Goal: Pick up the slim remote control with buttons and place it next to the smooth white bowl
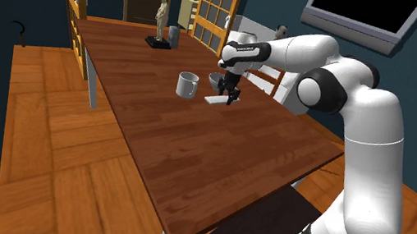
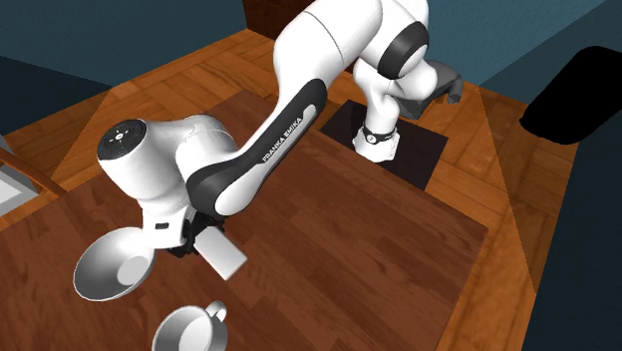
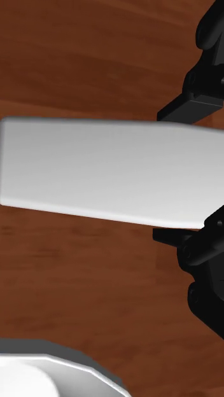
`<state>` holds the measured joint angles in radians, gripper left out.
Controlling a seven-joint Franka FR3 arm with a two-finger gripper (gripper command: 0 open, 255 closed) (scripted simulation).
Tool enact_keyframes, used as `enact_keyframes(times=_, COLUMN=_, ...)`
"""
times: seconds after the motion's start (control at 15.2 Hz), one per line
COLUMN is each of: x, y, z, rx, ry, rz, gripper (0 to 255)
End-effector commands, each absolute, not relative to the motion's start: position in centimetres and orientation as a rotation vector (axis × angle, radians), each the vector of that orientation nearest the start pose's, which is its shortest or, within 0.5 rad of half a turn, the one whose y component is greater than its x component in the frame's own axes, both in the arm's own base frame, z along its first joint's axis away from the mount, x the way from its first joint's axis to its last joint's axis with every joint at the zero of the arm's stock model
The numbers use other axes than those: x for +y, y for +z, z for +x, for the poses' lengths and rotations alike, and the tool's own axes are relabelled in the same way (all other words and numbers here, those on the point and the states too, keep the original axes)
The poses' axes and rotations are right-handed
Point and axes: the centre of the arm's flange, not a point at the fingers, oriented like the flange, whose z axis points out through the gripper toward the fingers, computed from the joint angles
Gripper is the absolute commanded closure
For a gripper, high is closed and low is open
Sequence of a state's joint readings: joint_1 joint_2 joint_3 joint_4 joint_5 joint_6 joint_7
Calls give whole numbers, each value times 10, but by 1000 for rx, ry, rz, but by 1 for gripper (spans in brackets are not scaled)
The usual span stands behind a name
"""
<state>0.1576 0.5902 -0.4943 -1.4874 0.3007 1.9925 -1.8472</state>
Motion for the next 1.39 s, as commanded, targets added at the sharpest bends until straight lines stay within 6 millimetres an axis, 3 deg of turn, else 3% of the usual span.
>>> enact_keyframes(times=0.0, x=-157, y=348, z=683, rx=-2081, ry=-1, rz=-2338, gripper=255)
enact_keyframes(times=0.59, x=-157, y=340, z=683, rx=-2081, ry=-1, rz=-2338, gripper=255)
enact_keyframes(times=0.66, x=-157, y=340, z=683, rx=-2081, ry=-1, rz=-2338, gripper=0)
enact_keyframes(times=0.99, x=-157, y=340, z=682, rx=-2081, ry=-1, rz=-2338, gripper=0)
enact_keyframes(times=1.25, x=-158, y=390, z=683, rx=-2081, ry=-1, rz=-2338, gripper=0)
enact_keyframes(times=1.32, x=-158, y=390, z=683, rx=-2081, ry=-1, rz=-2338, gripper=0)
